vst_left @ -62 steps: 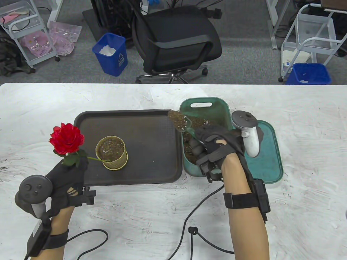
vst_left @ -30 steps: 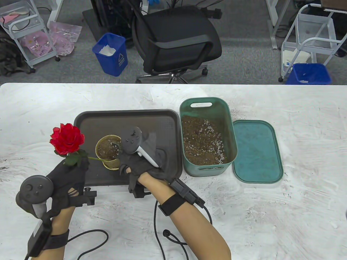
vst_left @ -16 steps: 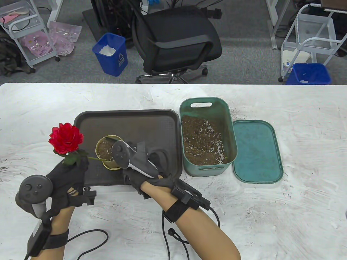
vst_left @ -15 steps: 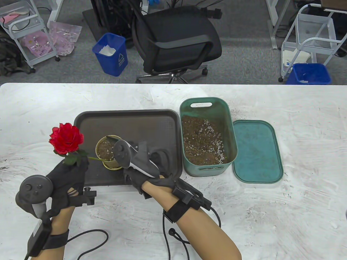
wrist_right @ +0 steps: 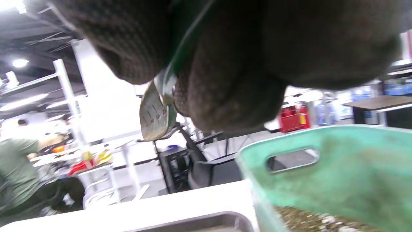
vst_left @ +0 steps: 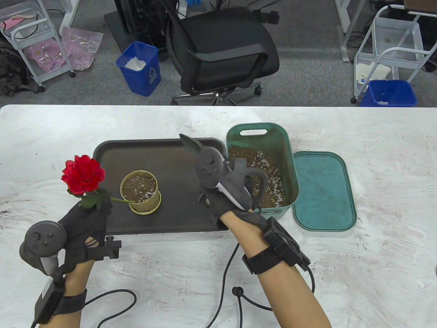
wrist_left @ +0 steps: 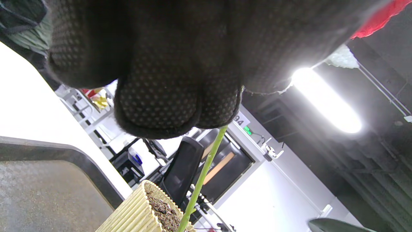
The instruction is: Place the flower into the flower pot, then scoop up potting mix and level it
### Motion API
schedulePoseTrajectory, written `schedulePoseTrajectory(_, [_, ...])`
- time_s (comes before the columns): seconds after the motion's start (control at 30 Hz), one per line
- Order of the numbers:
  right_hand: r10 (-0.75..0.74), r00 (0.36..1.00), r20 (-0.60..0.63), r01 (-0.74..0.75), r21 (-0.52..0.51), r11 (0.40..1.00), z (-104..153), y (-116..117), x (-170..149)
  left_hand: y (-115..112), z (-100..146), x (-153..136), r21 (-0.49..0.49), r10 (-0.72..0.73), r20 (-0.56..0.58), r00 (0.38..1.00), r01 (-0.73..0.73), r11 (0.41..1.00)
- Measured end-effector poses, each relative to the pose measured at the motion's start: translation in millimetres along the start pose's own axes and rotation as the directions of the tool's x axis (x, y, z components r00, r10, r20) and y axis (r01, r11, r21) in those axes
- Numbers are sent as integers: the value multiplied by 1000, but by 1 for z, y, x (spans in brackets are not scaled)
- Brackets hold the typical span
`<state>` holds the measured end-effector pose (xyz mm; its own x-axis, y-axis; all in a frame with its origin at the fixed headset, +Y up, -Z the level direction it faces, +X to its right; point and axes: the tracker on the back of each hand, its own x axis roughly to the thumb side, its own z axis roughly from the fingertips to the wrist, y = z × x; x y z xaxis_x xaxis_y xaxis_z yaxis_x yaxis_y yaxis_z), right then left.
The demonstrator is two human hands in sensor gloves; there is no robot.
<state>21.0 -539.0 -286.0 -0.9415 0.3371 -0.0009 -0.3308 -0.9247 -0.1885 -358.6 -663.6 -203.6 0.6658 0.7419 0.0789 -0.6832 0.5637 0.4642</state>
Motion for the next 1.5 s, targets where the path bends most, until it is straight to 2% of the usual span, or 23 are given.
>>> schedulePoseTrajectory(0.17, [-17,987,-158,21,23,1000,-16,-7,-50,0,0,0,2,-9,8,1000,9,1000])
schedulePoseTrajectory(0.37, [-9,949,-315,30,60,998,-35,3,-88,1,0,-2,4,-4,-5,1000,4,1000])
schedulePoseTrajectory(0.5, [43,912,-408,33,176,984,-52,22,-109,0,0,-2,3,1,-7,1000,-1,1000])
schedulePoseTrajectory(0.67, [105,879,-466,45,299,953,-72,45,-127,0,0,-2,3,-2,-5,1000,2,1000])
schedulePoseTrajectory(1.0, [174,867,-467,81,477,875,-94,81,-143,1,0,-2,5,6,-24,1000,-6,1000])
schedulePoseTrajectory(1.13, [135,877,-462,112,468,877,-98,84,-138,1,0,-2,5,5,-23,1000,-5,1000])
schedulePoseTrajectory(1.3, [164,874,-458,109,512,852,-103,96,-131,1,0,-2,3,6,-21,1000,-5,1000])
schedulePoseTrajectory(1.5, [90,865,-493,251,582,774,-103,113,-129,1,-1,-2,1,6,-17,1000,-6,1000])
